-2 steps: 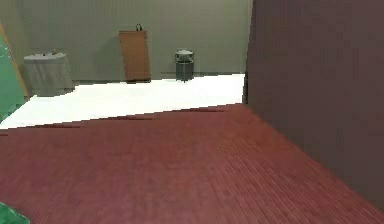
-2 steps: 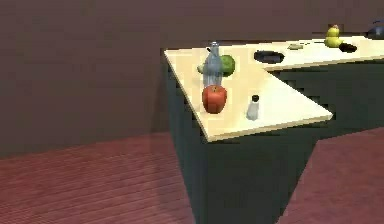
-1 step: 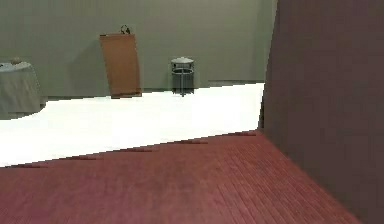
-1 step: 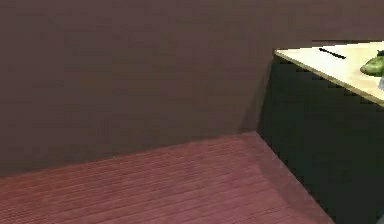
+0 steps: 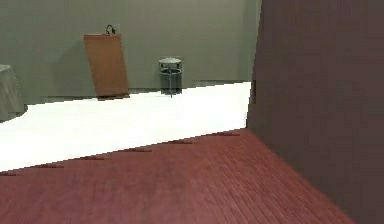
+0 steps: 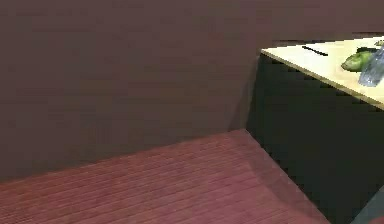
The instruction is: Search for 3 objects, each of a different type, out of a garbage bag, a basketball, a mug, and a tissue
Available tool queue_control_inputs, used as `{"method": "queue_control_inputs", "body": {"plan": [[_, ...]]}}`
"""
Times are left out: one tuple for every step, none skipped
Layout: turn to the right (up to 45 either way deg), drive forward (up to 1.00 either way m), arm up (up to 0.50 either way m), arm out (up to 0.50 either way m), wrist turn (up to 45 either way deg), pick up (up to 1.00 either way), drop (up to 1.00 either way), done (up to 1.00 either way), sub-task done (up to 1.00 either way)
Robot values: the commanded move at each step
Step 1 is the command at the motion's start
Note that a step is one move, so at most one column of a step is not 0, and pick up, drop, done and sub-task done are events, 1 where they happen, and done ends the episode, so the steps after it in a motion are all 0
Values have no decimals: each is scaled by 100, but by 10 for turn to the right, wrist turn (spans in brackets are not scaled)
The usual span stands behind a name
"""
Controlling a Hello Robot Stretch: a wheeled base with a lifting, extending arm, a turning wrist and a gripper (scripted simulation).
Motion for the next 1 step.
{"method": "queue_control_inputs", "body": {"plan": [[0,100,0,0,0,0,0,0,0]]}}
